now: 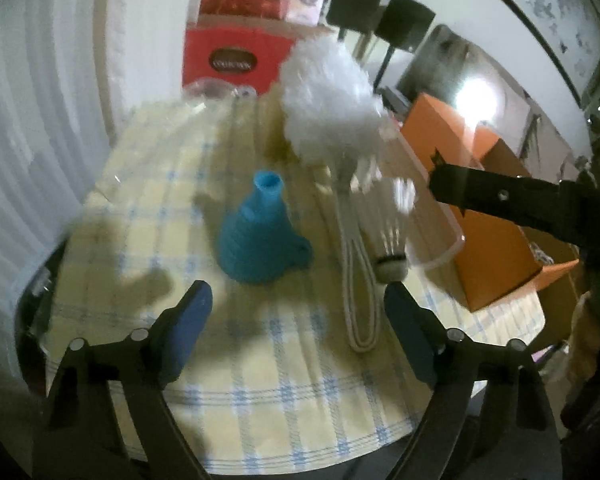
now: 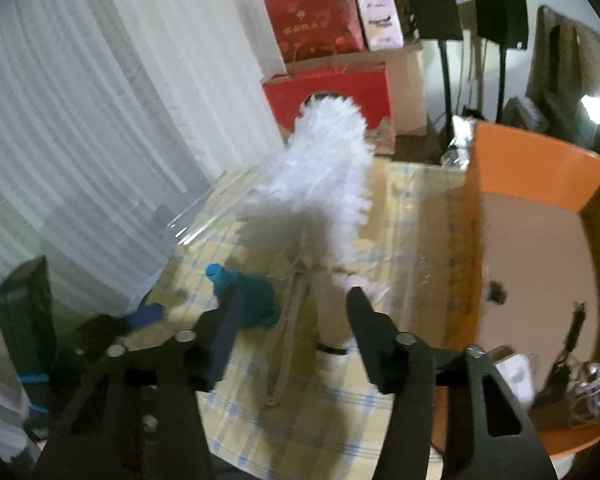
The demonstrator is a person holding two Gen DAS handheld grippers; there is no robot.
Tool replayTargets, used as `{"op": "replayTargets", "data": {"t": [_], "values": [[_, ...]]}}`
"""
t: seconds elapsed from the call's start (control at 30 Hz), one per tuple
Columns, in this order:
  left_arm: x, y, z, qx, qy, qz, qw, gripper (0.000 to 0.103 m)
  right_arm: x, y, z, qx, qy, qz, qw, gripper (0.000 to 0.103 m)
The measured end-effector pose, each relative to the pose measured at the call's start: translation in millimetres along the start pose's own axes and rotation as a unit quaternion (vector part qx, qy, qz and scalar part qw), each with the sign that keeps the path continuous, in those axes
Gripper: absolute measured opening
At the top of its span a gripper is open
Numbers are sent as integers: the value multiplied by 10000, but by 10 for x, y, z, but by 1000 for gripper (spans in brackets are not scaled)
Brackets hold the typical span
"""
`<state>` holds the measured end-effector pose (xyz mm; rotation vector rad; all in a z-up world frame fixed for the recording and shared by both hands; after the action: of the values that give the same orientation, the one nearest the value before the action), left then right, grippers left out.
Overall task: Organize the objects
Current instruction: 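Move the right tool toward the white handle of the feather duster, then close the right tool on the white duster handle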
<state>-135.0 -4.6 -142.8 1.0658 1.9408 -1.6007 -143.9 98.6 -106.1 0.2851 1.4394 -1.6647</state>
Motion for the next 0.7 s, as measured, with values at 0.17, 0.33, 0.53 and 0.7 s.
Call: {"op": "replayTargets", "data": {"t": [0.17,0.33,0.53,0.7], "values": [[117,102,-70,-56,130,91,9999,77,119,149,56,73,-121,183,9997,47],[205,179,-156,7,270,187,9995,62,191,252,49,286,-287,294,9987,45],[274,245,-157,-70,281,211,9994,62,316,333,65,478,-481,433,9968,42],[319,248,-153,-173,411,231,9987,62,411,381,76,523,-538,567,9956,42]]}}
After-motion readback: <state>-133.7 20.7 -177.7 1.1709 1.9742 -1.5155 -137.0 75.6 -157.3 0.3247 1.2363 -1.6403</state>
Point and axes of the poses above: each gripper's, at about its wrist camera, not at the fingertips, and x roughly the way its jaws point, z to its left, y to its underside, the point moved 8 cm from there along x, roughly the way its jaws point, and after that the axes turned 5 degrees about -z, right-handed, at the moved point
